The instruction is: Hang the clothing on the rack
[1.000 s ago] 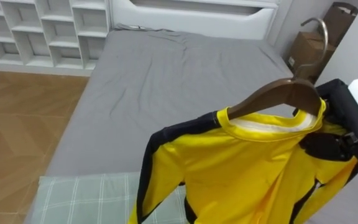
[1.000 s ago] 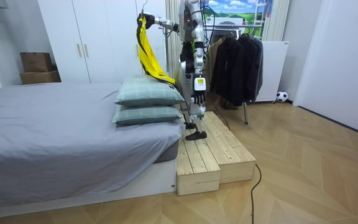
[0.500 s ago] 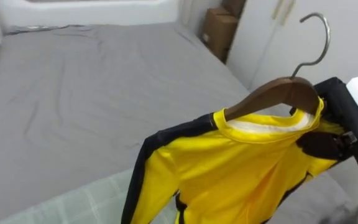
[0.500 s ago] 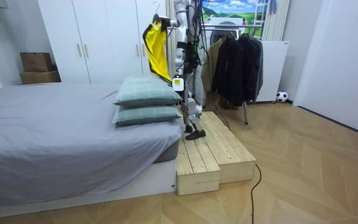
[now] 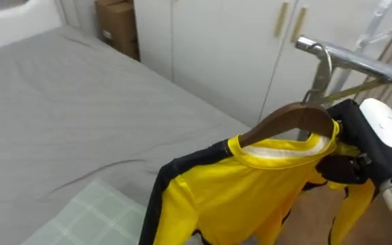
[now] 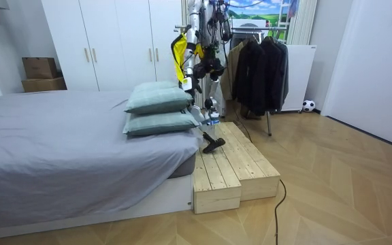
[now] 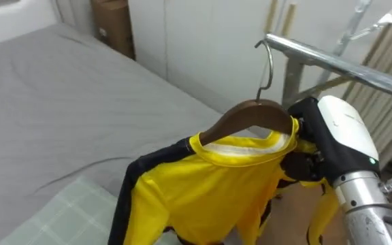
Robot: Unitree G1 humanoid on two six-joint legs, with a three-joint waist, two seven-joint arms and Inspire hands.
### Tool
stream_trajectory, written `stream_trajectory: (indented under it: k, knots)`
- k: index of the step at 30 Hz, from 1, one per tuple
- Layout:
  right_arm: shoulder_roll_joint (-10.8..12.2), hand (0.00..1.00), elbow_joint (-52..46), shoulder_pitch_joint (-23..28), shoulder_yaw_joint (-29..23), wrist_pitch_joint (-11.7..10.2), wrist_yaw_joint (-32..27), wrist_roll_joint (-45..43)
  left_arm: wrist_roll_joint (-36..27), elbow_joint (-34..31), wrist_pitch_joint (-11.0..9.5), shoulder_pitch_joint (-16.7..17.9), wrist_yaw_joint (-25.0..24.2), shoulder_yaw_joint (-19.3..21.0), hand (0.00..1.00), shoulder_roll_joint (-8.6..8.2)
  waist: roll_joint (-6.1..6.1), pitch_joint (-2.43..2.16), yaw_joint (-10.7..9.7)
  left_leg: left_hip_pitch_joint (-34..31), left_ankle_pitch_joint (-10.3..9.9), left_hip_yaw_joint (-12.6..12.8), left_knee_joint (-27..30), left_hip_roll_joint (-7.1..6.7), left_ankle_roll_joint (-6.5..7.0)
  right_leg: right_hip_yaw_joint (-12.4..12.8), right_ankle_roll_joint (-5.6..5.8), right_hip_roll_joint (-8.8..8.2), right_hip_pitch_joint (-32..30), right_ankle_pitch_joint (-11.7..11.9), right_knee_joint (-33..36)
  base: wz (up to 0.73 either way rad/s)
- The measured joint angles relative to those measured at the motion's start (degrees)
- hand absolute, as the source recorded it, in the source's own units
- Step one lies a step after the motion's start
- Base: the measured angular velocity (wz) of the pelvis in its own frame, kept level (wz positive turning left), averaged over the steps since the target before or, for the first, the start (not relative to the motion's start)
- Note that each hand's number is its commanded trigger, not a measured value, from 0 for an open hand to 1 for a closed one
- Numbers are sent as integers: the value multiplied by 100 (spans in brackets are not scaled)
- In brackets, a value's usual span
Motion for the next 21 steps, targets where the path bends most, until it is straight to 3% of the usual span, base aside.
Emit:
stream_trajectory:
  k: [1,3,4,6,7,9,10,12,15,16,18,19,20,21]
  knots:
    - [1,100,26,-1,-2,1,-27,0,12,-1,37,-1,-4,-2,0,-4,-24,13,-5,-53,-70,-153,-50,-52,-25,97,-23,12,-15,13,2,-90]
    - [6,100,101,6,22,58,-52,-31,42,-7,74,-4,-5,-6,0,-29,-64,25,-20,-292,-296,-727,-436,-222,-136,533,-89,130,-124,74,-5,-85]
    - [7,100,103,6,41,63,-52,-47,42,-7,107,-8,-5,-5,0,-41,-74,26,-43,-339,-348,-934,-614,-324,-120,629,-90,153,-150,91,-12,-90]
    - [-2,100,107,-38,165,57,-52,-18,54,-28,202,-13,-3,-45,0,-103,-104,17,-19,-413,-387,-1696,-1438,-781,-98,1300,-100,353,-281,209,-127,-105]
    - [-3,100,108,-43,201,51,-52,-16,82,-42,220,-14,-3,-47,0,-125,-106,17,-15,-414,-387,-1822,-1638,-875,-97,1501,-103,419,-305,272,-158,-109]
    - [-19,100,157,-42,344,48,-60,-119,207,-180,244,-18,-2,-53,0,-233,-88,19,-30,-412,-379,-2414,-2383,-1279,-84,2271,-91,642,-328,499,-275,-97]
    - [-16,100,181,-42,375,48,-60,-154,230,-225,244,-29,0,-50,0,-258,-82,16,-57,-422,-366,-2551,-2514,-1366,-65,2468,-82,705,-324,555,-305,-79]
    - [-11,100,250,-42,431,49,-60,-260,273,-297,244,-259,11,-51,0,-293,-52,5,-124,-497,-336,-2852,-2985,-1598,-68,3190,-17,932,-356,760,-393,-72]
    - [-24,100,242,-42,428,51,-62,-476,262,-579,238,-489,101,-114,0,-350,53,-31,-189,-608,-250,-2920,-3257,-1635,58,3779,110,1210,-409,1031,-579,-84]
    - [-27,100,242,-41,427,60,-62,-521,257,-656,236,-511,140,-119,0,-369,72,-42,-213,-611,-159,-2909,-3263,-1618,138,3850,130,1263,-410,1072,-603,-81]
    - [-18,100,218,-39,402,104,-74,-762,248,-796,234,-556,197,-182,0,-430,53,-64,-284,-491,-74,-2551,-3251,-1561,237,3790,232,1257,-452,1193,-631,-71]
    - [-15,100,208,-39,388,128,-88,-798,248,-758,226,-559,203,-251,0,-443,44,-69,-285,-447,-90,-2460,-3251,-1560,262,3603,231,1195,-473,1193,-619,-72]
    - [-12,100,193,-39,354,149,-134,-806,248,-642,203,-563,234,-387,0,-458,22,-83,-273,-367,-139,-2297,-3244,-1555,279,3113,223,1044,-526,1181,-617,-63]
    - [4,100,155,-21,316,174,-172,-802,231,-547,200,-557,274,-482,0,-465,5,-82,-295,-310,-185,-2201,-3242,-1556,319,2793,249,942,-531,1150,-637,-56]
